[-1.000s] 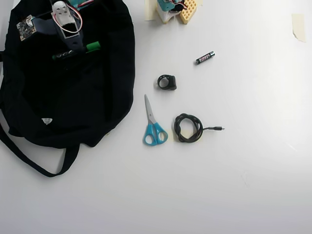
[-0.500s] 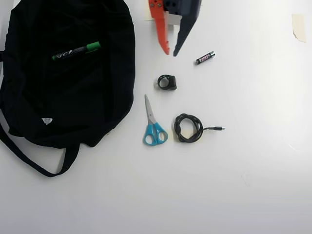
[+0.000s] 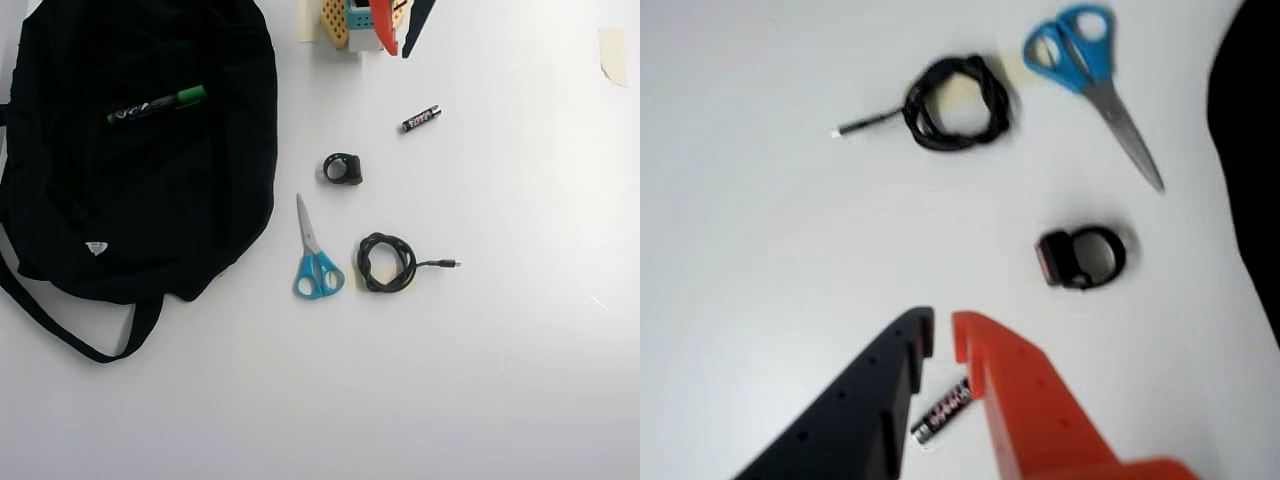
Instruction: Put the green marker into the black bag
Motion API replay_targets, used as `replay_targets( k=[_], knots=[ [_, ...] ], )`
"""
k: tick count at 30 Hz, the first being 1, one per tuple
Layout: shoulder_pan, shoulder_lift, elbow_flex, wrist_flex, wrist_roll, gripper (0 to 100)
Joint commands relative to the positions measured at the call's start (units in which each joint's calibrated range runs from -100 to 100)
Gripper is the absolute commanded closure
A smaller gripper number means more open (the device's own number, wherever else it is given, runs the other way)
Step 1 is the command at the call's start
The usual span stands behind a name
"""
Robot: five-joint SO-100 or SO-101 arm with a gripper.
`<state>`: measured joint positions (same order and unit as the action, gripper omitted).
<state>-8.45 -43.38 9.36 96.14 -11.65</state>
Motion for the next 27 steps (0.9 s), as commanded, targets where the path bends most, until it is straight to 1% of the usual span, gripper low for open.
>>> replay_targets(
  k=[1, 2, 3, 5, 6, 10, 15, 18, 21, 27],
  knots=[
    [-0.6, -10.1, 14.0, -5.9, 1.6, 98],
    [-0.4, -14.5, 20.9, -8.7, 4.1, 98],
    [0.0, -17.3, 25.4, -10.7, 5.5, 98],
    [0.1, -23.2, 34.8, -15.1, 6.8, 98],
    [0.1, -24.3, 36.6, -15.9, 6.8, 98],
    [-0.8, -36.2, 54.9, -22.6, 6.8, 98],
    [-3.5, -51.1, 71.7, -23.6, 6.8, 98],
    [-4.1, -56.6, 77.2, -22.6, 6.9, 98],
    [-4.1, -56.3, 79.1, -20.0, 6.9, 98],
    [-5.0, -56.3, 79.8, -20.3, 6.9, 98]
  ],
)
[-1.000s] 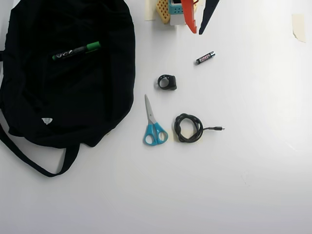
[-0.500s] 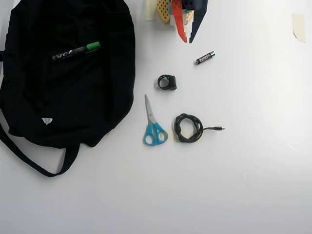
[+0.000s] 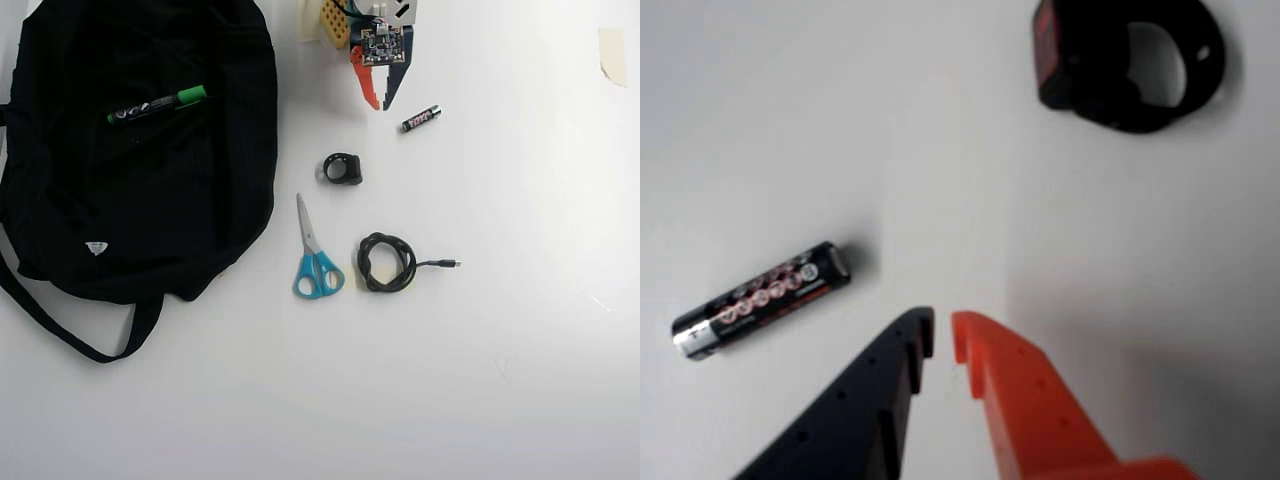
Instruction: Put the green marker into the black bag
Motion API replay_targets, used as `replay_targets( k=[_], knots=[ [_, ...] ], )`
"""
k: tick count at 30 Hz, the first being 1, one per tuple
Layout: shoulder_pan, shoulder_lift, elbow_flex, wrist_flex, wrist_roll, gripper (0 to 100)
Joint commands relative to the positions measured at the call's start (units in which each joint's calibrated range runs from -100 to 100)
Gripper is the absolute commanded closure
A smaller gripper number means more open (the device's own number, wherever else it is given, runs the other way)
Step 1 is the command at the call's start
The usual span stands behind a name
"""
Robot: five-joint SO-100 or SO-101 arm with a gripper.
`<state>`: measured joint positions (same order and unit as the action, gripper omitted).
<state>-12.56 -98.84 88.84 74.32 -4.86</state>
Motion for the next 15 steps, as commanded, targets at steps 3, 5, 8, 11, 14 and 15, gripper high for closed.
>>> replay_targets(
  k=[3, 5, 8, 11, 14, 15],
  knots=[
    [-1.3, -0.8, 0.4, 1.4, -0.2, 98],
    [-1.0, -0.8, 0.5, 1.2, 0.0, 98],
    [-0.8, -0.7, 0.5, 1.2, 0.0, 98],
    [-0.7, -0.7, 0.5, 1.1, 0.0, 98],
    [-0.7, -0.7, 0.5, 1.1, 0.0, 98],
    [-0.7, -0.7, 0.5, 1.1, 0.0, 98]
  ],
)
